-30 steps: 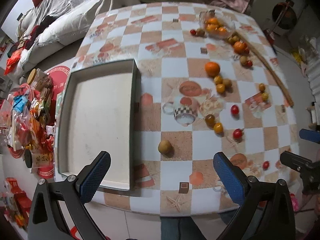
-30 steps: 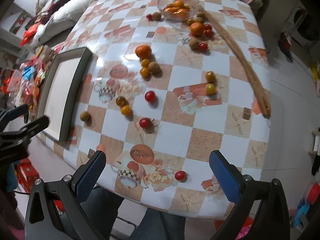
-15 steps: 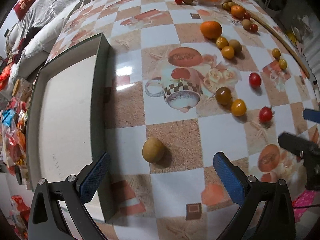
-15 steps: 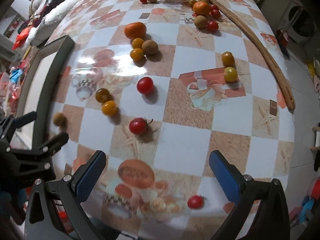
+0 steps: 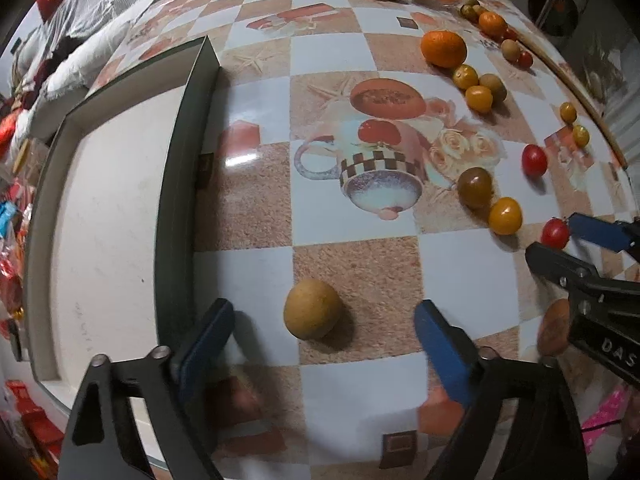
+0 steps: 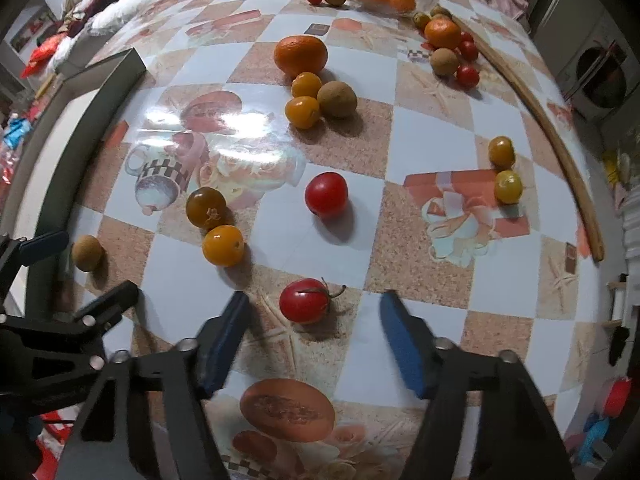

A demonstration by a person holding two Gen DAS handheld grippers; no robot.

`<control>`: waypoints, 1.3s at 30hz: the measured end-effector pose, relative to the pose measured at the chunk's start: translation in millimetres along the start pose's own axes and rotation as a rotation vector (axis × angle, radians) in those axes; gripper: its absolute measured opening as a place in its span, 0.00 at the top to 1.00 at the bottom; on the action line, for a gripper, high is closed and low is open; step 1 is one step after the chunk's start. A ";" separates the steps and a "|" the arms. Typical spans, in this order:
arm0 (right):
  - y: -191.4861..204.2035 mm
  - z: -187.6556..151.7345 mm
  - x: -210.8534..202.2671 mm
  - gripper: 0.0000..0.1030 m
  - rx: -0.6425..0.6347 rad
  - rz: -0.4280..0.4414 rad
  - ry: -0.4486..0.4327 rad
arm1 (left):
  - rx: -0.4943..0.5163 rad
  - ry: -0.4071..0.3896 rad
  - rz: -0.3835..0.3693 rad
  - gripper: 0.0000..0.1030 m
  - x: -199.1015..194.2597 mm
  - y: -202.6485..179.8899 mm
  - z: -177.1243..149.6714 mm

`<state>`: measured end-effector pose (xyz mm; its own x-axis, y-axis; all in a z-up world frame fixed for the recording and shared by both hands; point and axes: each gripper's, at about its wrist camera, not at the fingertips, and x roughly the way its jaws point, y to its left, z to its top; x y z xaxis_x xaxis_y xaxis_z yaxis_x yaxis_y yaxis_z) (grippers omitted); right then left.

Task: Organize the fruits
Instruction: 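Close left tool on a brown round fruit while right tool grasps a red cherry tomato, then carry both fruits over the white tray and open both tools to drop them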

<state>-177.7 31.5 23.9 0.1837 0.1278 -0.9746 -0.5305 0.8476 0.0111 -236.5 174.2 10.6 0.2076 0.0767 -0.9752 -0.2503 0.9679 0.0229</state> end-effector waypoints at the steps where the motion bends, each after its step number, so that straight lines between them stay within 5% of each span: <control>1: 0.5 -0.3 -1.0 0.59 -0.001 0.006 -0.004 | -0.004 -0.003 -0.015 0.22 -1.4 -0.6 -1.2; 2: 1.0 -0.9 -1.9 0.70 -0.001 0.010 -0.004 | -0.006 -0.008 -0.030 0.29 -3.2 -1.9 -2.9; 4: -0.7 -0.7 -1.7 0.75 0.006 0.022 -0.001 | -0.001 -0.020 -0.043 0.43 -6.5 -4.9 -5.3; 6: -5.7 -0.4 -2.4 0.75 0.042 0.058 0.002 | 0.007 -0.030 -0.057 0.74 -11.3 -8.8 -8.0; 10: -17.3 -1.2 -4.5 0.75 0.095 0.108 0.009 | -0.045 -0.011 -0.155 0.74 -14.3 1.1 -9.0; 22: -6.0 10.7 -30.1 0.75 0.090 0.186 -0.017 | -0.127 -0.055 -0.206 0.74 -47.5 30.8 -4.8; 28: 30.5 34.0 -42.7 0.75 0.008 0.248 -0.037 | -0.188 -0.107 -0.173 0.74 -70.7 67.2 -4.7; 39: 154.8 74.0 -43.4 0.75 -0.202 0.391 -0.030 | -0.341 -0.111 0.004 0.74 -64.0 169.3 -36.9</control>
<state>-206.6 195.2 84.4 -0.0400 0.4363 -0.8989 -0.7155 0.6154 0.3306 -327.1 324.3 68.8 0.3027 0.1235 -0.9450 -0.5483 0.8336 -0.0667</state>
